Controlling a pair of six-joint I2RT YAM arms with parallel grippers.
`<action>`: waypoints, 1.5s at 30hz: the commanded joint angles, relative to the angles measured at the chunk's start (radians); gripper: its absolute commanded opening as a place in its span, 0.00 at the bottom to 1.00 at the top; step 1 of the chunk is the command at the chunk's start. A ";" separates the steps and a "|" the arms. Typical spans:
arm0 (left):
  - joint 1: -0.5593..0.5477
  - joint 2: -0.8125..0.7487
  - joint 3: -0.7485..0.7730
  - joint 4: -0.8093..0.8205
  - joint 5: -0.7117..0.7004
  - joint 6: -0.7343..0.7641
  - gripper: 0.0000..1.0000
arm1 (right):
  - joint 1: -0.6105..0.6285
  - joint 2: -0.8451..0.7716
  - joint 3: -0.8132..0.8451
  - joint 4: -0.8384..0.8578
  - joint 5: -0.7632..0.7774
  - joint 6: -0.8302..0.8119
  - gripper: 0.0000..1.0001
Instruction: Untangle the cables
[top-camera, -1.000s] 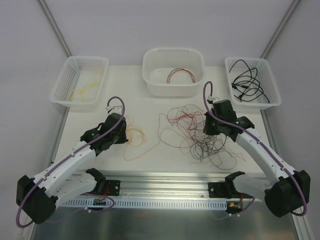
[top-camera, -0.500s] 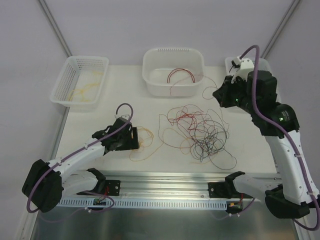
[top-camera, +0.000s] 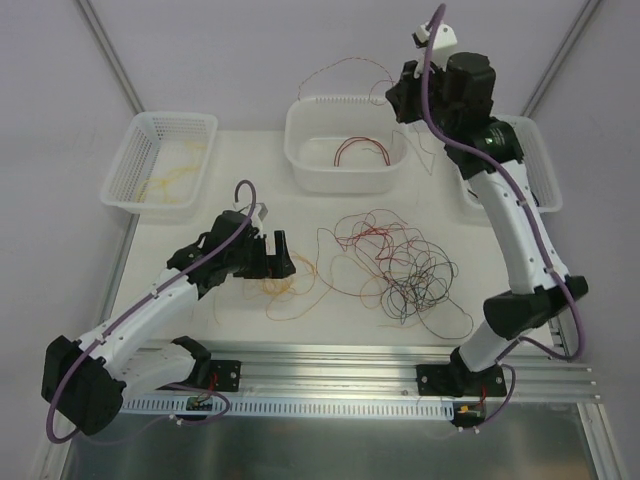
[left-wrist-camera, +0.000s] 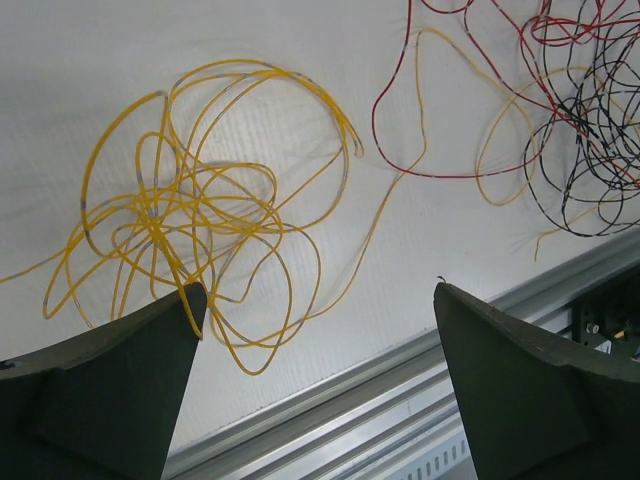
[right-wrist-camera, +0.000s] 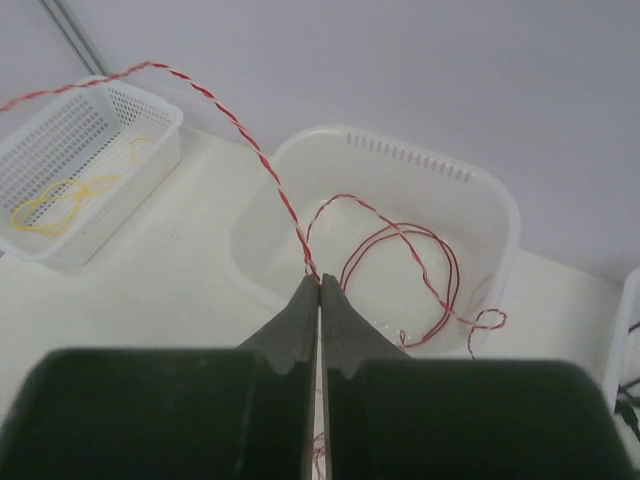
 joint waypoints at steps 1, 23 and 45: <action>0.035 0.007 0.053 -0.045 0.106 0.079 0.99 | -0.016 0.123 0.086 0.217 -0.064 -0.080 0.01; 0.046 0.041 0.002 -0.043 0.074 0.138 0.99 | -0.094 0.762 0.180 0.477 -0.142 0.047 0.24; 0.046 -0.056 -0.056 -0.030 0.043 0.046 0.99 | -0.077 -0.007 -0.295 0.097 -0.149 0.177 0.93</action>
